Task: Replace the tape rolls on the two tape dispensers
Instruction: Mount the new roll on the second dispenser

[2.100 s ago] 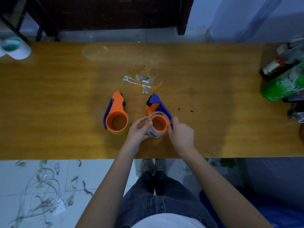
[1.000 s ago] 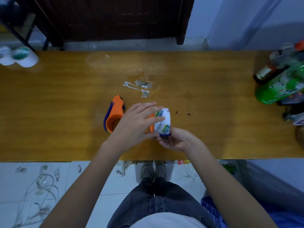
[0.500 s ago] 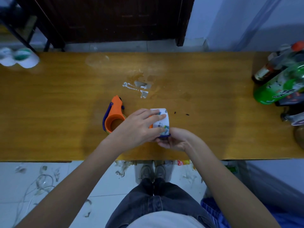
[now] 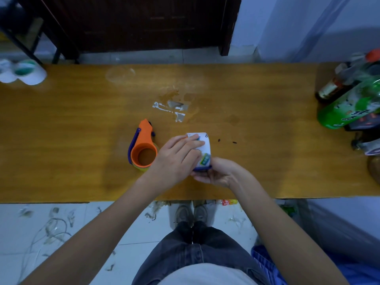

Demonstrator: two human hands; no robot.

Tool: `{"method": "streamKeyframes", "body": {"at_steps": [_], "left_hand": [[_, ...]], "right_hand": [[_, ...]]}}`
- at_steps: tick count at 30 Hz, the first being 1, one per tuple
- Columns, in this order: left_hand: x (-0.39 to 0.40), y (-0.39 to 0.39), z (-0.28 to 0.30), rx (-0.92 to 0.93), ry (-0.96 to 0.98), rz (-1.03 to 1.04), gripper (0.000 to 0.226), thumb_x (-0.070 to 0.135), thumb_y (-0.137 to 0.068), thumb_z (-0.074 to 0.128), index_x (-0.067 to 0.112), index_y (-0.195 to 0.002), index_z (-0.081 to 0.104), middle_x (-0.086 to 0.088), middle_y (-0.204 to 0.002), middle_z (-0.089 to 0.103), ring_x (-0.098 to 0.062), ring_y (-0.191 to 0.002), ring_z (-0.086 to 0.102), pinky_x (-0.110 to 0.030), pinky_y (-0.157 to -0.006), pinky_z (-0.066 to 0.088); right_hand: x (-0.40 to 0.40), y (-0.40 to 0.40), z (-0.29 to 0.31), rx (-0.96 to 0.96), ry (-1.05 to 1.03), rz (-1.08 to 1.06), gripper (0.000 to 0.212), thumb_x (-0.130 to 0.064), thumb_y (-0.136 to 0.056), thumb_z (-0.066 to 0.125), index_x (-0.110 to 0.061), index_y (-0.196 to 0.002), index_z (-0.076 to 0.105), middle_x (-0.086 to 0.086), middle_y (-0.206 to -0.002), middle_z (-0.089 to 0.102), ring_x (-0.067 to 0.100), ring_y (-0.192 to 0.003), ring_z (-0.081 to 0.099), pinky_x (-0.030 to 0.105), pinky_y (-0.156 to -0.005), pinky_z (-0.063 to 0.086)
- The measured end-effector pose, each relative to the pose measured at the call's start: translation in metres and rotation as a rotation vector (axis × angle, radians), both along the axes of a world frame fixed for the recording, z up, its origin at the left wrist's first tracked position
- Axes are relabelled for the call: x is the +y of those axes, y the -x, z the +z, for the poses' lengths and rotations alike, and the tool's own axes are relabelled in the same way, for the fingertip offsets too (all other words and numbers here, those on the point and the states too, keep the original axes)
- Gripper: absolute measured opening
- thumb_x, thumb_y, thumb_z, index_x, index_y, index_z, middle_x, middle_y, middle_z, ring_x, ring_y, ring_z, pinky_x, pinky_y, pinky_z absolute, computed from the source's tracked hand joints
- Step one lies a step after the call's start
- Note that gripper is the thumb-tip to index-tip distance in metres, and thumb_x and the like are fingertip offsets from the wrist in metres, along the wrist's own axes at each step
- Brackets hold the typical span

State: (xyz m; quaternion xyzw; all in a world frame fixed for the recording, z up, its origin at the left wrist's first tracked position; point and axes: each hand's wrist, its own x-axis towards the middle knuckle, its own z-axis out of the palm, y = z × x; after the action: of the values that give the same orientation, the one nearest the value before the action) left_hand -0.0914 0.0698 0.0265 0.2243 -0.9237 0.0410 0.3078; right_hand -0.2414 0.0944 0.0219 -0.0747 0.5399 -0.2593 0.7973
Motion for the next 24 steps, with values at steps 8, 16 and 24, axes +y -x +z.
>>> {"method": "streamKeyframes", "body": {"at_steps": [8,16,24], "left_hand": [[0.01,0.005,-0.003,0.093,-0.059,0.101,0.013,0.011,-0.094,0.047,0.008,-0.086,0.056,-0.011,-0.098,0.073,-0.024,-0.103,0.068,-0.034,-0.08,0.048],[0.007,0.006,0.008,0.04,-0.032,0.139,0.013,0.004,-0.085,0.052,0.014,-0.081,0.045,-0.007,-0.07,0.065,-0.023,-0.059,0.061,-0.031,-0.058,0.036],[-0.009,0.003,0.032,0.207,-0.41,0.294,0.014,0.002,-0.073,0.04,0.012,-0.077,0.05,-0.001,-0.059,0.059,-0.012,-0.047,0.046,-0.025,-0.041,0.037]], "right_hand": [[0.005,-0.007,-0.005,0.054,0.07,-0.052,0.02,-0.009,-0.093,0.05,-0.008,-0.076,0.06,0.004,-0.054,0.07,0.016,-0.052,0.069,0.026,-0.049,0.057],[0.01,-0.016,-0.009,0.175,0.146,0.025,0.013,-0.005,-0.089,0.057,-0.016,-0.082,0.054,0.003,-0.066,0.067,0.012,-0.051,0.067,0.024,-0.045,0.056],[0.011,-0.015,-0.006,0.246,0.292,0.084,0.018,-0.014,-0.092,0.056,-0.017,-0.108,0.048,0.004,-0.084,0.066,0.02,-0.064,0.067,0.027,-0.05,0.058]]}}
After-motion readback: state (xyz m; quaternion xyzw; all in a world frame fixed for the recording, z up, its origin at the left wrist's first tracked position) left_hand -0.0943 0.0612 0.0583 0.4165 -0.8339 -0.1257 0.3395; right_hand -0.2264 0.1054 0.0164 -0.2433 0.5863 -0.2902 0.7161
